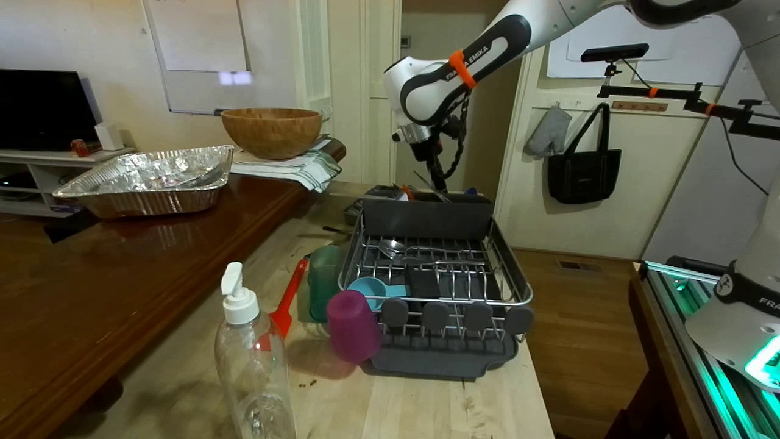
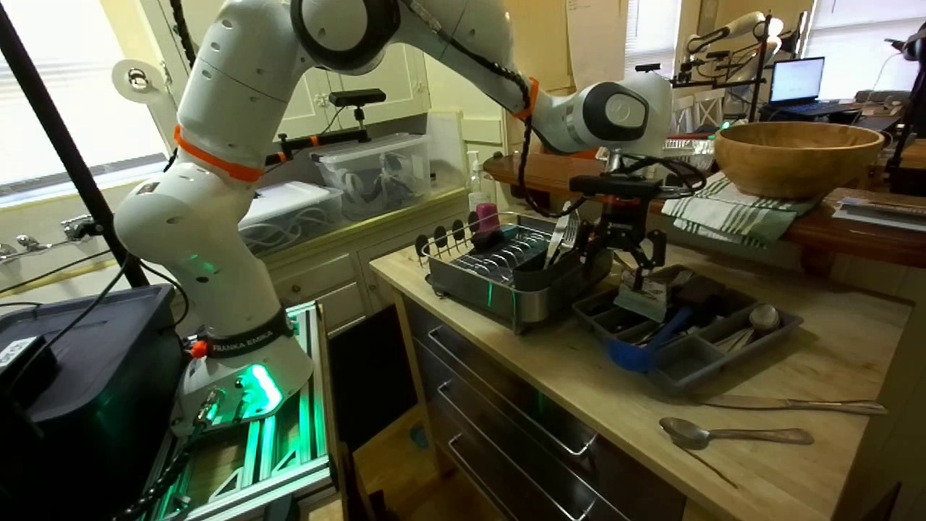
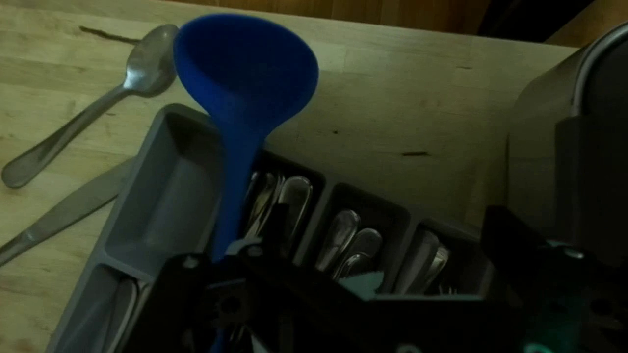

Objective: Pick up the sachet and place it on the dish rack

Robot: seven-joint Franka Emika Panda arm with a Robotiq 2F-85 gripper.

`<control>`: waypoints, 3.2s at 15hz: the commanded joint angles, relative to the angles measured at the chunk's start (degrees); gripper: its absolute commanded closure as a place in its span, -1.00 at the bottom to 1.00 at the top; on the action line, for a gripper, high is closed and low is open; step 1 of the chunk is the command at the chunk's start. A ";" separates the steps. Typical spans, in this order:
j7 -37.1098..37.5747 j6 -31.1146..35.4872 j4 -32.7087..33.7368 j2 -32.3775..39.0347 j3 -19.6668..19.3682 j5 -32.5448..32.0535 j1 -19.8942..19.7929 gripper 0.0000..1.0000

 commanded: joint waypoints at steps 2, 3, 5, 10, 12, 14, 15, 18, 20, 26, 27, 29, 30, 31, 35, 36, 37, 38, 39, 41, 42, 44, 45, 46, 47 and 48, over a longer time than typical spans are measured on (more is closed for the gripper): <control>-4.90 -0.77 7.28 5.89 1.08 -1.35 -0.35 -1.00; -5.69 -1.07 8.72 7.01 1.19 -1.35 -0.21 -1.00; -6.25 -1.66 11.34 8.91 1.25 -0.88 0.13 -1.00; -2.45 -2.30 14.99 11.74 0.91 -0.40 1.64 -0.93; -1.05 -2.70 15.85 12.75 0.84 -0.52 2.18 -0.45; -0.68 -3.24 16.54 13.56 0.94 -0.45 2.30 -0.27; -0.44 -3.53 16.85 13.83 0.94 -0.41 2.34 -0.10; -0.03 -4.54 17.79 14.36 0.86 -0.25 2.14 0.39; 0.74 -5.16 17.95 14.08 0.70 -0.12 2.17 0.70; 3.74 -3.13 11.12 6.61 1.03 0.96 1.53 1.00; 3.91 -1.40 8.09 3.63 1.20 1.32 0.96 0.98; 4.45 0.72 2.87 -1.85 1.30 1.96 0.13 0.99; 4.36 1.78 0.31 -4.71 1.32 2.16 -0.19 0.99; 4.08 2.59 -1.67 -7.31 1.30 2.30 -0.44 0.99; 5.48 4.47 -10.94 -18.28 0.91 2.80 -0.24 0.99; 5.71 4.66 -13.41 -20.92 1.00 3.10 0.01 0.99; 5.70 4.63 -15.91 -23.63 1.16 3.31 0.39 0.99; 6.36 4.24 -18.51 -26.24 1.37 3.17 1.18 0.99; 7.00 3.88 -21.20 -28.80 1.64 2.94 1.98 0.99; 9.25 3.46 -26.78 -33.68 2.74 2.66 4.02 0.99; 11.31 3.05 -29.28 -35.87 3.33 2.54 5.18 0.99; 16.57 2.60 -33.84 -39.82 5.01 2.44 7.78 0.99; 20.22 2.50 -35.85 -41.56 6.16 2.27 9.30 0.99; 23.64 2.37 -37.59 -43.18 7.45 1.85 10.77 0.99; 26.97 2.35 -39.09 -44.58 8.95 1.48 12.28 0.99; 30.06 2.49 -40.63 -45.88 10.51 1.60 13.75 0.99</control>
